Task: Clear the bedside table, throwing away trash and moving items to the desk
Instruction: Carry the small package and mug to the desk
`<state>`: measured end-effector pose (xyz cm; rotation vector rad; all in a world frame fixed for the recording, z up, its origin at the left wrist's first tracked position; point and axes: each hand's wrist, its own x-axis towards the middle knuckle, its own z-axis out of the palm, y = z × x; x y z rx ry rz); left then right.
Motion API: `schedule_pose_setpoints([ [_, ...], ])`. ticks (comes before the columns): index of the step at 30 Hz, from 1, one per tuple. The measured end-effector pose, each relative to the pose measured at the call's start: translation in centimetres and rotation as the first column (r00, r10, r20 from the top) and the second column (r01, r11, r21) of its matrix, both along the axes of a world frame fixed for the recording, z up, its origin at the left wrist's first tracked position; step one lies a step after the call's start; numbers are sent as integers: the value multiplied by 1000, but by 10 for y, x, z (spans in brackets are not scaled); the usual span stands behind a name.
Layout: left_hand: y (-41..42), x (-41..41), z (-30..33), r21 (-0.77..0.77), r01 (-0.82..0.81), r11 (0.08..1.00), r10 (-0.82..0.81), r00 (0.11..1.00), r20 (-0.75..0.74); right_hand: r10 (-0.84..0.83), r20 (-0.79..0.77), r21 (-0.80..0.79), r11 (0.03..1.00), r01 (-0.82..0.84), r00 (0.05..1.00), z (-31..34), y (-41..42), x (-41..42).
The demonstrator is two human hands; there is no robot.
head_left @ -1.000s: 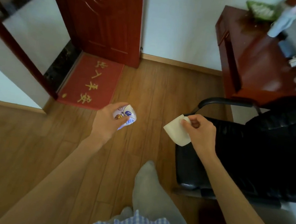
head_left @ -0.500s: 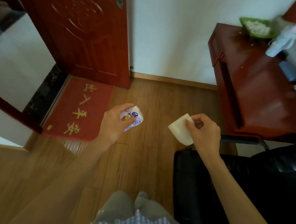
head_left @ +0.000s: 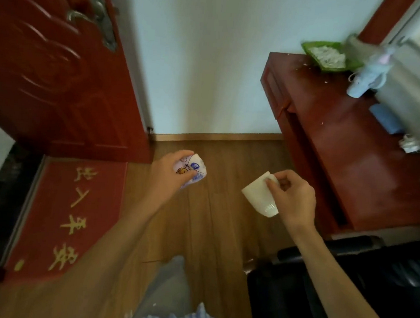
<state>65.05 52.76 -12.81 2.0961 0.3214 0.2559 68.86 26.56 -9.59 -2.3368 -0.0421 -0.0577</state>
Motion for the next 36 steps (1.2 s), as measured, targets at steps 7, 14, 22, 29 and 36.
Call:
schedule_pose_setpoints([
  [7,45,130,13,-44,156,987,-158,987,-42,-193,17,-7,981,194,981,12,41,85],
  [14,48,239,2,-26,254,967,-256,961,-103,-289,-13,-2,957,289,957,-2,54,167],
  [22,18,386,6,-5,333,943,-331,938,-102,-335,-11,52,941,335,942,-15,31,293],
  [29,-21,507,16,80,429,900,-423,902,-85,-435,56,74,899,431,899,0,1,391],
  [36,-68,595,-1,32,562,827,-556,824,-110,-563,6,78,824,561,826,-4,-29,451],
])
